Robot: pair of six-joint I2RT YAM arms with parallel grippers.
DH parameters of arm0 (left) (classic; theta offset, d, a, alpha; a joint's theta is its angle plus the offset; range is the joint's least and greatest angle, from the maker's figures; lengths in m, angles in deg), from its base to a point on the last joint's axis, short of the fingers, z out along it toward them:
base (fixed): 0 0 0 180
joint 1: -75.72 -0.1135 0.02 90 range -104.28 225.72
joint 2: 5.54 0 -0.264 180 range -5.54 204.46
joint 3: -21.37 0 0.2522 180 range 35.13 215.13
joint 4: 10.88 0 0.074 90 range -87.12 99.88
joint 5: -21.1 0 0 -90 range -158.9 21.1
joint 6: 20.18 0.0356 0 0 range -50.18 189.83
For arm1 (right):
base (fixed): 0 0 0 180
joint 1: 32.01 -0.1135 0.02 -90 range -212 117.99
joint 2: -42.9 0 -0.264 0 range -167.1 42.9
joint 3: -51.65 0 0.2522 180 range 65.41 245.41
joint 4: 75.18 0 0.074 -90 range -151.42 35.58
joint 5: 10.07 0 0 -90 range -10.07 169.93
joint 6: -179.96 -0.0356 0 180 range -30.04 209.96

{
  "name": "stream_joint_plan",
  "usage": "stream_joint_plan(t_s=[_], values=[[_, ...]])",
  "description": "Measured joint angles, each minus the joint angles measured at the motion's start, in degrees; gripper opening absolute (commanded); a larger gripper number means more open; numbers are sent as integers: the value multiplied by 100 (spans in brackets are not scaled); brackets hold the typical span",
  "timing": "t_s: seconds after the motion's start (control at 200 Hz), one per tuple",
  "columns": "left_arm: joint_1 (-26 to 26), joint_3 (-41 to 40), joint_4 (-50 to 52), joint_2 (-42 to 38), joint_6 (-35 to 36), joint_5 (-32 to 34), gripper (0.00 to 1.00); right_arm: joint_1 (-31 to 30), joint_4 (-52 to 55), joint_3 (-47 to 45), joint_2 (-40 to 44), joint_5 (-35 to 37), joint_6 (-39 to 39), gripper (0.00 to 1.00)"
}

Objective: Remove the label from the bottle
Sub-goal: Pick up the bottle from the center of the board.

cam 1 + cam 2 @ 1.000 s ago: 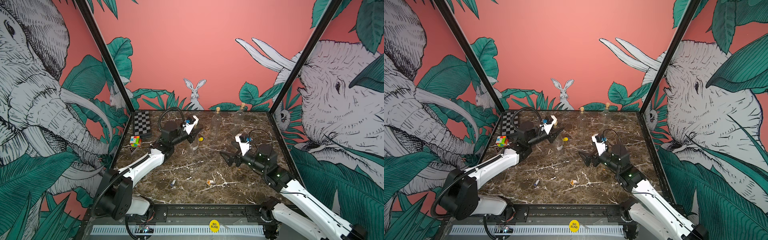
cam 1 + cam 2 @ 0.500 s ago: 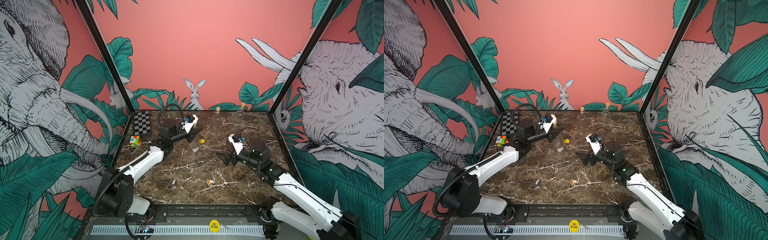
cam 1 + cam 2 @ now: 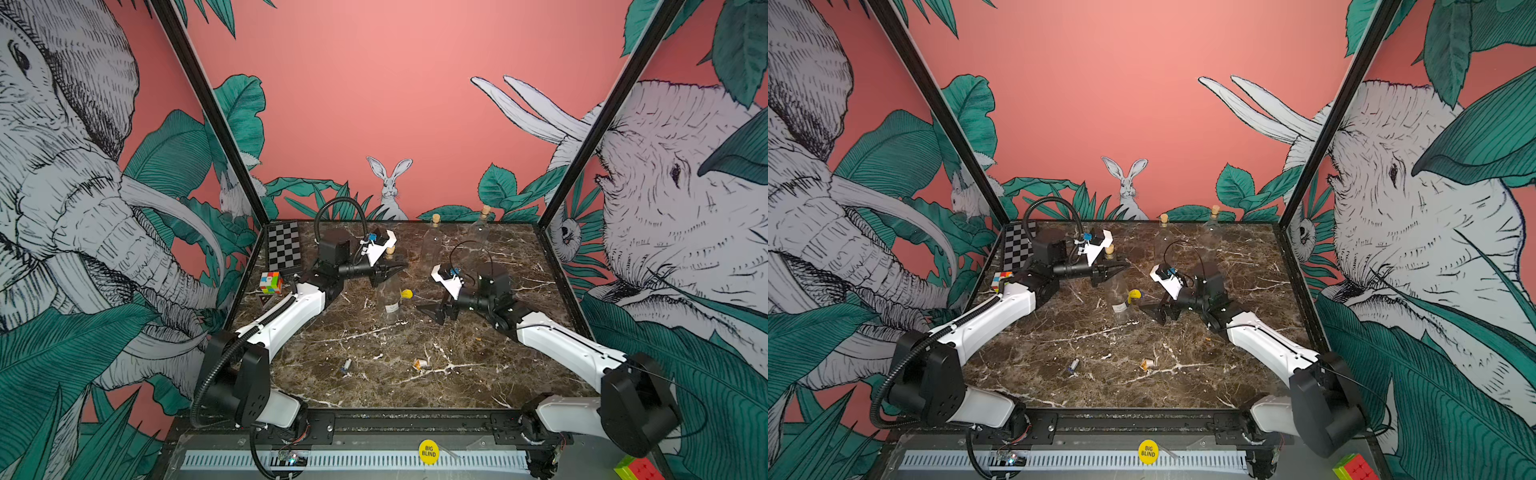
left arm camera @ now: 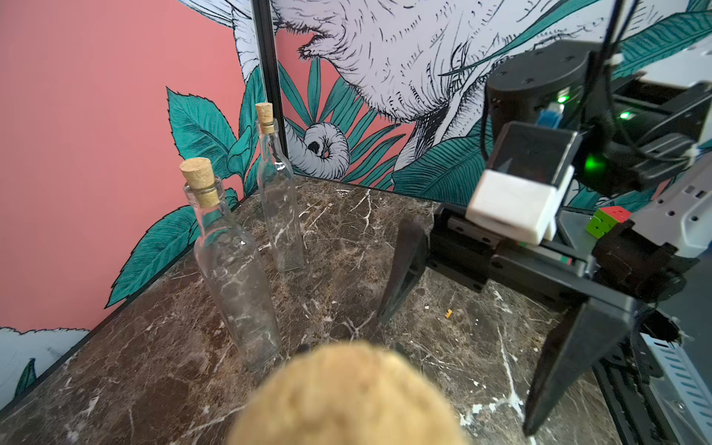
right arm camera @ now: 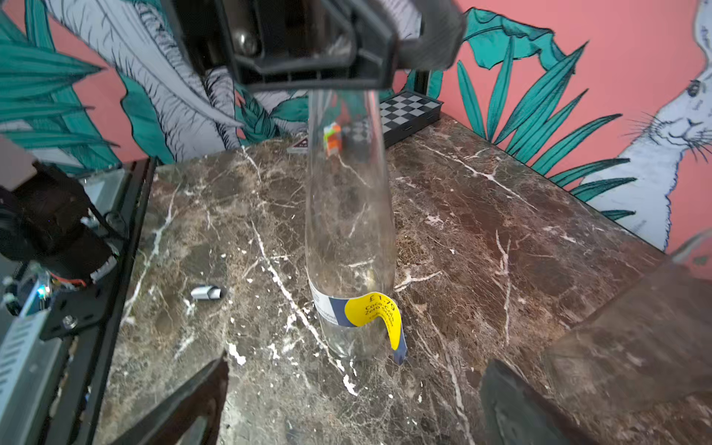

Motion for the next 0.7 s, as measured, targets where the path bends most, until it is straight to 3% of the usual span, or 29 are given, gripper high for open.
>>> stream_joint_plan(t_s=[0.435,0.7], values=[[0,122,466,0,389,-483,0,26,-146,859,-1657,-636,782,94],[0,122,470,0,411,-485,0,26,-111,1154,-2236,-901,970,82]])
